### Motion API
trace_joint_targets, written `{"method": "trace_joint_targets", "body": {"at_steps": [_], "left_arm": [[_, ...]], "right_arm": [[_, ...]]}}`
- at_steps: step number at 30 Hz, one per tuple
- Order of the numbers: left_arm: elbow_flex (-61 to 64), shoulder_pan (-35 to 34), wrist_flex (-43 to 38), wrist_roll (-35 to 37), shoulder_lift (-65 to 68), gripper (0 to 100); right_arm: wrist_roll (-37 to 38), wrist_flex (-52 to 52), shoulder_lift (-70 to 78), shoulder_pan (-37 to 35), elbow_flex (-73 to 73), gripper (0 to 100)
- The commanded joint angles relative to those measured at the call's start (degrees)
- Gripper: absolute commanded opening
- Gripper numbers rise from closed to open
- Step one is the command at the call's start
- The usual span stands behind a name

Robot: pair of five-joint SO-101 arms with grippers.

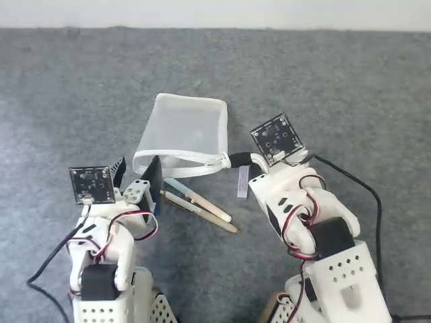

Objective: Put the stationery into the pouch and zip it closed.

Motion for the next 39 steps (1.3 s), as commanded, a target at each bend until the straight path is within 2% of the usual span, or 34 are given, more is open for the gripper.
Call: {"method": "trace_joint_targets", "body": {"at_steps": [1,20,27,39], "left_arm": [[-2.1,0.2,-0.1,-0.1,-0.9,23],[-0.1,0.1,-2.9,-0.3,-0.8,24],[1.1,4.0,-3.0,-2.3,-0.8,23],[0.0,4.2,-2.6,-3.8,-0.8,2]], "right_arm": [[1.0,0.2,-2.9,-0.4,-1.4,0.6],[4.6,10.5,-24.0,-2.9,-2.1,0.6],[6.2,14.5,-32.0,-9.5,-2.0,0.6],[7.0,13.1,-34.3,-9.8,0.8,0.6]]}}
